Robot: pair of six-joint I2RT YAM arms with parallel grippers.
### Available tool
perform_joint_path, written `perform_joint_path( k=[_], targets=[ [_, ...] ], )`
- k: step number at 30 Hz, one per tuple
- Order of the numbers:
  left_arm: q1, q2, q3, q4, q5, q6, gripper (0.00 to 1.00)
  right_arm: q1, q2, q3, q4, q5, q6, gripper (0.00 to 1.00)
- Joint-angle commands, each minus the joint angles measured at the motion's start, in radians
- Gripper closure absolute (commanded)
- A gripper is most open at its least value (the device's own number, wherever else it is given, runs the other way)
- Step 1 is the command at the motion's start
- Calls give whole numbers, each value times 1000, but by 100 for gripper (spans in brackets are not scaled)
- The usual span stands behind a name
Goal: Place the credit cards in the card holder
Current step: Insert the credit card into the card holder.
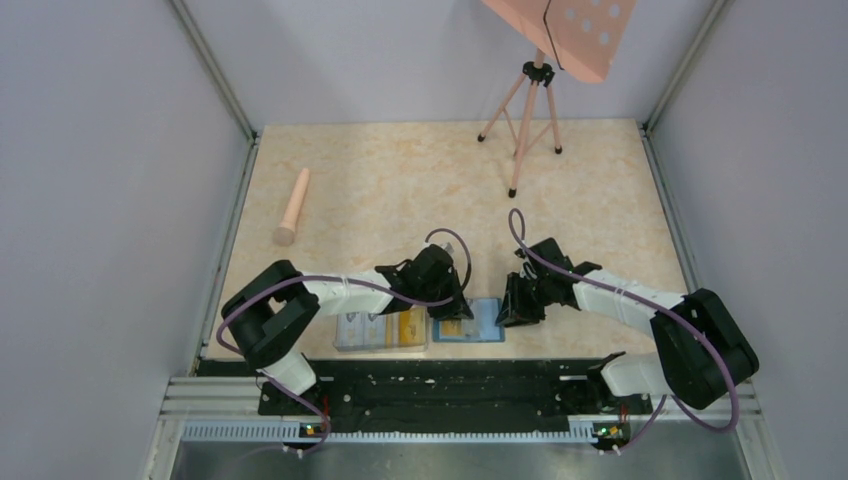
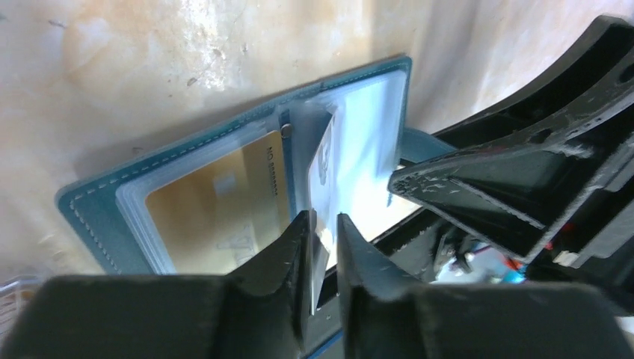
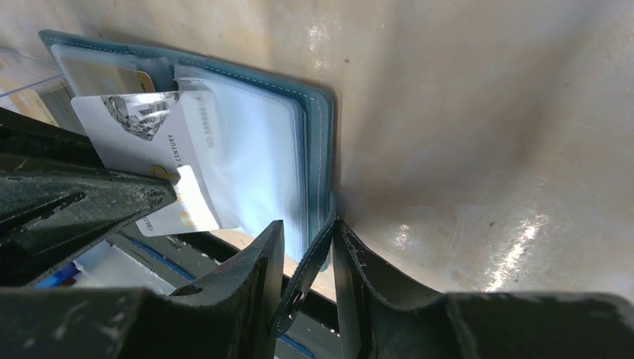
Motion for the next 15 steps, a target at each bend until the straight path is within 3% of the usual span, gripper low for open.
perform_joint_path(
  k=[1, 5, 15],
  targets=[
    [-21, -3, 66, -167, -94, 54, 71, -3, 16, -23, 21, 18, -4, 69],
    [-26, -7, 92, -223, -118, 70, 59, -3, 18, -28, 24, 16, -4, 69],
    [-32, 52, 150, -323, -135, 102, 50, -3, 25, -30, 30, 9, -5, 69]
  ],
)
